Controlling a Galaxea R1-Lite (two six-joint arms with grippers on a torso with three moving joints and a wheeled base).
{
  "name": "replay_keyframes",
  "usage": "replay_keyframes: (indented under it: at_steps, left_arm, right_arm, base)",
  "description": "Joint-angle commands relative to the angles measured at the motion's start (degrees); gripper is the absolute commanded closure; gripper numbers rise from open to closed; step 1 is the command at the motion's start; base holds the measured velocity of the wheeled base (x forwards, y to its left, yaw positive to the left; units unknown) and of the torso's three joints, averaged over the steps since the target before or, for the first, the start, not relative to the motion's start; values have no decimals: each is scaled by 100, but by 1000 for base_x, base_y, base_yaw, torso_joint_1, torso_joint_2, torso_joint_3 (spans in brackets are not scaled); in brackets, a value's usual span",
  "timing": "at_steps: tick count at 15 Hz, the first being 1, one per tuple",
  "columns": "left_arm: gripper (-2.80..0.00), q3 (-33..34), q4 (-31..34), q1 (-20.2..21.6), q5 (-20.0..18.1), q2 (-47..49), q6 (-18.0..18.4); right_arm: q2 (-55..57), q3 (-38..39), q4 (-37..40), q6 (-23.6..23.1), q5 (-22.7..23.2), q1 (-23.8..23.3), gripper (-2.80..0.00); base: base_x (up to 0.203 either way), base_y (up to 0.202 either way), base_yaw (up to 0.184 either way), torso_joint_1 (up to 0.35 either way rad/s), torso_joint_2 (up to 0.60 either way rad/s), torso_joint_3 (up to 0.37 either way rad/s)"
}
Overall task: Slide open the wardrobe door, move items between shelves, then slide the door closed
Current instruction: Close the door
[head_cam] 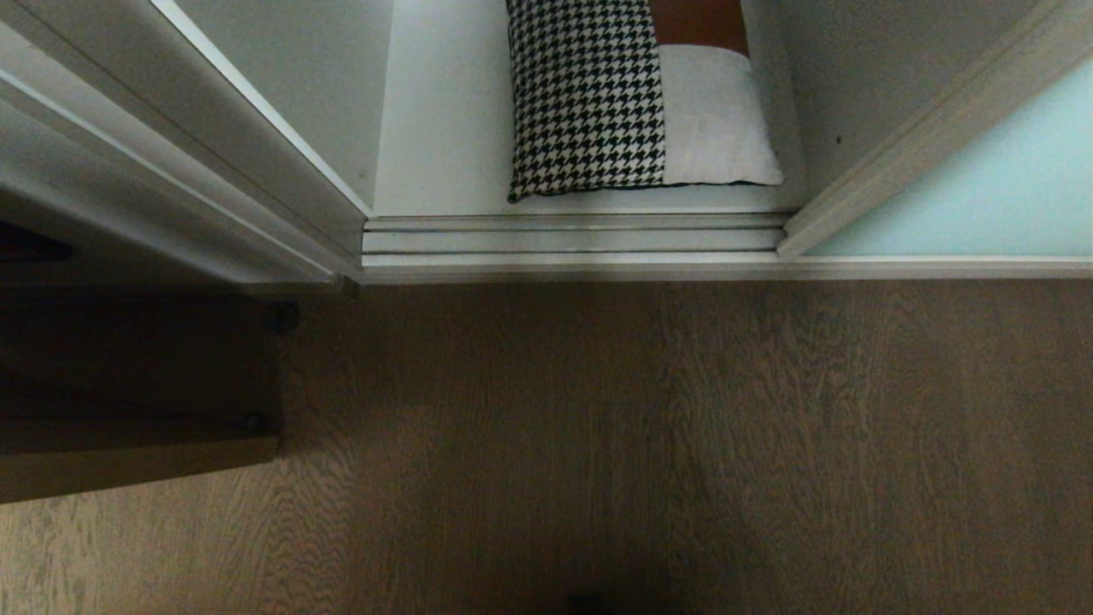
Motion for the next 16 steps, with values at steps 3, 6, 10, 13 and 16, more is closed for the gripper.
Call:
replay_keyframes:
  at_steps: [3, 6, 10, 13, 16]
  left_arm:
    - [0, 0, 1, 5, 5, 1, -1]
    - [0, 0, 1, 0, 5, 1, -1]
    - [0, 0, 1, 5, 5, 1, -1]
    - [0, 0, 1, 5, 5, 1, -1]
    - [0, 0, 1, 4, 5, 1, -1]
  right_arm:
    - [-451, 52, 358, 43, -56, 667, 0]
    - [-678, 153, 553, 112, -81, 1240, 0]
    - [-924, 260, 842, 132, -69, 2069, 0]
    - [-964, 305, 925, 158, -56, 2511, 0]
    - [-977, 287, 930, 258, -56, 3018, 0]
  base:
    - [0, 0, 0, 0, 0, 0]
    - [0, 0, 0, 0, 0, 0]
    - [0, 0, 0, 0, 0, 0]
    - [0, 0, 0, 0, 0, 0]
    - [0, 0, 0, 0, 0, 0]
